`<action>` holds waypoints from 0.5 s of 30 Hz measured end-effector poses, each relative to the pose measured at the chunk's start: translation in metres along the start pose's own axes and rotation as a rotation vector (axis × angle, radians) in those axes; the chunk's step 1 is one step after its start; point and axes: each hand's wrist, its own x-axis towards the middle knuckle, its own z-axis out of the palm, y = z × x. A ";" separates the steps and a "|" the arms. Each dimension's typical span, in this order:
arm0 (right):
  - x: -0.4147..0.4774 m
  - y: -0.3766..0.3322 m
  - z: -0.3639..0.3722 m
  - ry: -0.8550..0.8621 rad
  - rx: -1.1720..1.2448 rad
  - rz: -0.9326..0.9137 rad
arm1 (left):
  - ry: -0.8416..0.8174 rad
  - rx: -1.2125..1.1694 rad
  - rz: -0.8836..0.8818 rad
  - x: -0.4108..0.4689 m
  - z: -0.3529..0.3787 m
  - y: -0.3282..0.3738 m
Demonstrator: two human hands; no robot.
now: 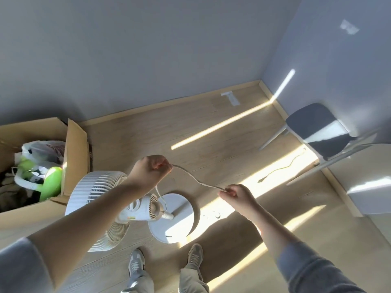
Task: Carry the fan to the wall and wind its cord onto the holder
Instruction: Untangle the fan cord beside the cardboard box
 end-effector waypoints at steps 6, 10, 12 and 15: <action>-0.018 -0.002 -0.034 0.146 -0.083 -0.068 | 0.147 0.041 -0.072 0.004 -0.011 -0.017; -0.025 -0.008 -0.045 0.260 -0.250 -0.109 | 0.167 0.065 -0.070 -0.003 -0.022 -0.029; -0.027 -0.015 -0.048 0.263 -0.135 -0.064 | 0.167 0.079 -0.045 -0.006 -0.027 -0.034; -0.029 -0.033 -0.048 0.236 -0.048 0.033 | 0.170 0.077 -0.027 -0.007 -0.033 -0.038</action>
